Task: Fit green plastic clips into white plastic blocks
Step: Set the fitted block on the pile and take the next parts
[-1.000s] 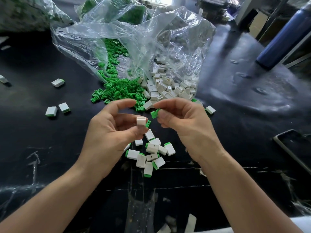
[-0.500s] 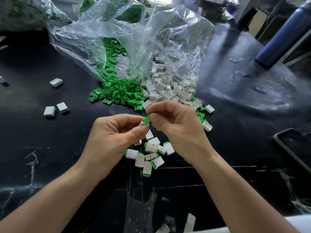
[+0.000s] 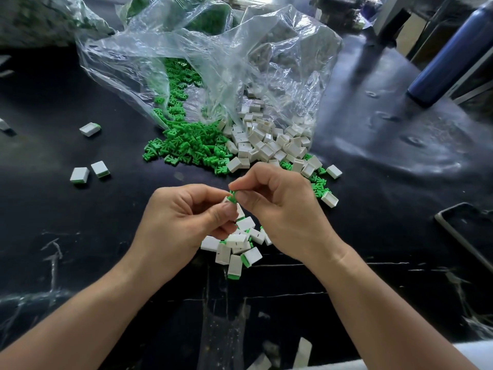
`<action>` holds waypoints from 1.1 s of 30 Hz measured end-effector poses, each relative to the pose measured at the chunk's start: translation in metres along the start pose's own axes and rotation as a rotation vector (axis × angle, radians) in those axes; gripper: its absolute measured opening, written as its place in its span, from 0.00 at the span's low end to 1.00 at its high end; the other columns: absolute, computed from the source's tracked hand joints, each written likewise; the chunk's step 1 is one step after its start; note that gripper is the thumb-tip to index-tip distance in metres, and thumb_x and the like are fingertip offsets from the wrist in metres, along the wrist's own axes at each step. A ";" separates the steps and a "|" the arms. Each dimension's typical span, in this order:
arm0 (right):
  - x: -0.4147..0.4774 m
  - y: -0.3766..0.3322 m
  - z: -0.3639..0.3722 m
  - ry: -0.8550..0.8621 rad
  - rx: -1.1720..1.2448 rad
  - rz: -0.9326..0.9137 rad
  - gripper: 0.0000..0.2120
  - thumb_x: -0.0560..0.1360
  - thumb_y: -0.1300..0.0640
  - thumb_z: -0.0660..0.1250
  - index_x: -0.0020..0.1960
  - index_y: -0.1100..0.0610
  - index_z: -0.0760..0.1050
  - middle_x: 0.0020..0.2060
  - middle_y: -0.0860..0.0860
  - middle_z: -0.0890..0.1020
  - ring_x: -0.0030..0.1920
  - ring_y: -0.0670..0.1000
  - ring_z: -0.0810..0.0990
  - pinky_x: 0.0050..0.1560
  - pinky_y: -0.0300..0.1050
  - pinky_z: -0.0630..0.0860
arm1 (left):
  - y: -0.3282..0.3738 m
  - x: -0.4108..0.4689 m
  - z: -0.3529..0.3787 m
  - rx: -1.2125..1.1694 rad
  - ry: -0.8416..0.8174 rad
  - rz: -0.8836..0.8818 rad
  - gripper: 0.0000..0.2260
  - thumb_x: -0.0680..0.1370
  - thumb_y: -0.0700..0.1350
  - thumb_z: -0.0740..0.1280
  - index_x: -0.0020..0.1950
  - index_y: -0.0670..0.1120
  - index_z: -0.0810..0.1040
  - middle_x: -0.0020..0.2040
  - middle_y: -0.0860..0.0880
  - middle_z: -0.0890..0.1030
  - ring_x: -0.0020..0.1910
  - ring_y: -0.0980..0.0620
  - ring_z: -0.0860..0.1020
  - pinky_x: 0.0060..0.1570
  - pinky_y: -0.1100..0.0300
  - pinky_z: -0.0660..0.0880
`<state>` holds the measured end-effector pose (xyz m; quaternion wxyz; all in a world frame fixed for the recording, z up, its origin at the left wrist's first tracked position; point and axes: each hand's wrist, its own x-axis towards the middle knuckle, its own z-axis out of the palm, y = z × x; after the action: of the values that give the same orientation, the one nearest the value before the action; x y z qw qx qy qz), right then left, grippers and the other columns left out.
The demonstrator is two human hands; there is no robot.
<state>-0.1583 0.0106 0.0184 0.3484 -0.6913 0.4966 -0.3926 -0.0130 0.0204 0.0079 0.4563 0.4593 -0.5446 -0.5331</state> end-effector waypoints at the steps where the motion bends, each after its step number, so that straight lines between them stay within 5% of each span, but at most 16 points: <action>1: -0.001 -0.001 0.001 -0.003 -0.010 -0.010 0.03 0.72 0.66 0.68 0.43 0.60 0.80 0.35 0.44 0.78 0.37 0.43 0.77 0.39 0.37 0.75 | 0.001 -0.001 0.000 0.022 0.003 0.012 0.06 0.64 0.43 0.69 0.38 0.43 0.82 0.32 0.41 0.82 0.28 0.51 0.80 0.29 0.64 0.77; 5: -0.002 -0.001 0.004 -0.014 -0.060 -0.028 0.03 0.71 0.66 0.69 0.43 0.60 0.80 0.34 0.41 0.76 0.34 0.38 0.74 0.36 0.30 0.69 | 0.002 -0.004 -0.002 0.121 0.010 0.045 0.02 0.67 0.40 0.70 0.37 0.46 0.82 0.31 0.44 0.82 0.26 0.52 0.80 0.27 0.64 0.76; 8: -0.002 -0.001 0.004 -0.017 -0.083 -0.025 0.03 0.71 0.66 0.69 0.42 0.60 0.80 0.34 0.41 0.76 0.33 0.37 0.73 0.36 0.30 0.69 | -0.002 -0.004 -0.004 0.194 0.009 0.062 0.08 0.70 0.33 0.69 0.36 0.45 0.81 0.31 0.45 0.82 0.26 0.52 0.79 0.27 0.65 0.75; 13: -0.004 0.000 0.006 -0.038 -0.080 -0.043 0.03 0.70 0.67 0.69 0.41 0.61 0.80 0.37 0.50 0.80 0.37 0.45 0.77 0.38 0.36 0.72 | -0.002 -0.006 -0.004 0.195 -0.012 0.047 0.08 0.70 0.33 0.69 0.34 0.44 0.81 0.29 0.44 0.81 0.24 0.53 0.79 0.25 0.65 0.75; 20: -0.003 -0.001 0.006 0.006 -0.046 -0.029 0.04 0.71 0.66 0.69 0.44 0.60 0.81 0.38 0.49 0.81 0.39 0.45 0.79 0.42 0.38 0.75 | 0.001 -0.004 0.000 -0.033 0.008 -0.022 0.05 0.64 0.42 0.69 0.37 0.41 0.81 0.30 0.41 0.81 0.26 0.51 0.80 0.25 0.64 0.75; 25: -0.004 -0.003 0.009 0.080 -0.103 -0.101 0.11 0.74 0.67 0.64 0.53 0.60 0.81 0.43 0.48 0.75 0.42 0.43 0.76 0.45 0.25 0.70 | 0.000 0.004 0.006 -0.263 0.045 -0.115 0.07 0.61 0.45 0.70 0.37 0.44 0.83 0.33 0.44 0.83 0.30 0.50 0.82 0.31 0.62 0.79; 30: -0.002 -0.005 0.006 0.022 0.039 -0.002 0.11 0.74 0.66 0.65 0.53 0.56 0.81 0.44 0.48 0.76 0.44 0.44 0.77 0.45 0.32 0.74 | -0.002 0.000 0.003 -0.132 0.056 -0.018 0.06 0.63 0.47 0.69 0.37 0.48 0.83 0.33 0.46 0.83 0.32 0.51 0.82 0.32 0.62 0.79; 33: -0.001 -0.007 0.000 0.007 0.200 0.150 0.08 0.75 0.56 0.65 0.52 0.56 0.80 0.41 0.45 0.79 0.41 0.41 0.78 0.42 0.35 0.74 | -0.001 0.000 0.003 -0.072 0.048 0.085 0.07 0.65 0.43 0.69 0.42 0.46 0.82 0.36 0.48 0.84 0.35 0.53 0.82 0.35 0.64 0.78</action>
<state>-0.1555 0.0134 0.0239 0.4422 -0.6126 0.5064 -0.4157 -0.0158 0.0206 0.0070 0.5079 0.4318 -0.5327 -0.5214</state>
